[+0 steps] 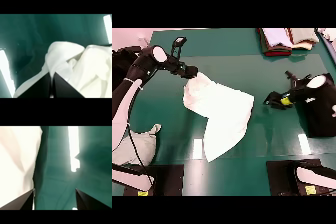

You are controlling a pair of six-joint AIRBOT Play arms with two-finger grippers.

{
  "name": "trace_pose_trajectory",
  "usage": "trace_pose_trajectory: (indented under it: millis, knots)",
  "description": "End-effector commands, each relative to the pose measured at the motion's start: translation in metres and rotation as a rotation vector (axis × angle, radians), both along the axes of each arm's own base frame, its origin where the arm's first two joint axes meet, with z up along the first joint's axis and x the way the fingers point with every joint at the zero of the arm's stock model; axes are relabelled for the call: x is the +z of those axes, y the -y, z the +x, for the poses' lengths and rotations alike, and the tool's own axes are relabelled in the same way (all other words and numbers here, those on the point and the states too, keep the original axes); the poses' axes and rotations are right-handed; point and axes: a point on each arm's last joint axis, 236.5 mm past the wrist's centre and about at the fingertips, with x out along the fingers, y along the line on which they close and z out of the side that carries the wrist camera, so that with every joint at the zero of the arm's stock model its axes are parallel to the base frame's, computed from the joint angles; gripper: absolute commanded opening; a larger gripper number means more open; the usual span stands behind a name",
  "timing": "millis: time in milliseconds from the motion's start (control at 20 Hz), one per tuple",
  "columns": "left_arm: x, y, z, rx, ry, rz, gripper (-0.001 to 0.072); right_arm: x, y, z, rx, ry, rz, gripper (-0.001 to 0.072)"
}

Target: Fold the shirts.

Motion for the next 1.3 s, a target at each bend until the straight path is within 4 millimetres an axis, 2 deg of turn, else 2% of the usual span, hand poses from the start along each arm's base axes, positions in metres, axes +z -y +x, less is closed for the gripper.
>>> trace_pose_trajectory:
  millis: [0,100,200,300,400,450,500,550,600,700,800,850,950,1050,1100,1150,1250]
  knots:
    - [0.002,-0.002,0.000,-0.001,0.001,0.005,0.0023,-0.036,-0.039,0.019,-0.006,-0.013,0.063,0.0548]
    - [0.002,-0.002,0.000,-0.001,0.001,0.005,0.0022,-0.040,-0.057,0.040,0.020,0.011,0.064,0.0478]
    - [0.002,-0.002,-0.001,-0.002,0.000,0.005,0.0023,-0.043,-0.073,0.056,0.055,0.027,0.063,0.0372]
    - [0.002,-0.002,-0.001,-0.002,-0.001,0.005,0.0022,-0.041,-0.085,0.072,0.091,0.056,0.064,0.0189]
    - [0.004,-0.003,-0.001,-0.002,0.004,0.010,0.0022,-0.027,-0.092,0.088,0.137,0.126,0.058,0.0017]
    - [0.010,-0.006,0.000,0.002,0.021,0.018,0.0022,-0.013,-0.093,0.097,0.152,0.170,0.056,0.0016]
    - [0.026,-0.012,0.002,0.006,0.067,0.039,0.0021,0.007,-0.092,0.105,0.165,0.221,0.055,0.0015]
    - [0.051,-0.019,0.004,0.014,0.142,0.055,0.0021,0.036,-0.085,0.115,0.182,0.287,0.030,0.0015]
    - [0.091,-0.026,0.005,0.028,0.247,0.060,0.0021,0.069,-0.075,0.122,0.203,0.365,-0.008,0.0015]
    - [0.183,-0.040,-0.011,0.055,0.471,0.048,0.0021,0.152,-0.054,0.126,0.248,0.533,-0.082,0.0015]
    - [0.275,-0.051,-0.052,0.078,0.673,-0.007,0.0022,0.242,-0.037,0.112,0.256,0.704,-0.136,0.0015]
    - [0.313,-0.057,-0.078,0.085,0.756,-0.030,0.0021,0.289,-0.032,0.100,0.246,0.802,-0.147,0.0015]
    - [0.376,-0.072,-0.136,0.098,0.904,-0.072,0.0022,0.366,-0.025,0.067,0.226,0.975,-0.168,0.0015]
    - [0.419,-0.084,-0.188,0.107,1.018,-0.108,0.0021,0.423,-0.024,0.029,0.226,1.107,-0.182,0.0015]
    - [0.432,-0.088,-0.208,0.108,1.057,-0.125,0.0021,0.445,-0.024,0.013,0.221,1.163,-0.185,0.0015]
    - [0.444,-0.090,-0.226,0.106,1.089,-0.148,0.0021,0.465,-0.023,-0.003,0.213,1.213,-0.187,0.0015]
    - [0.460,-0.090,-0.252,0.097,1.135,-0.198,0.0021,0.492,-0.022,-0.029,0.194,1.280,-0.182,0.0015]
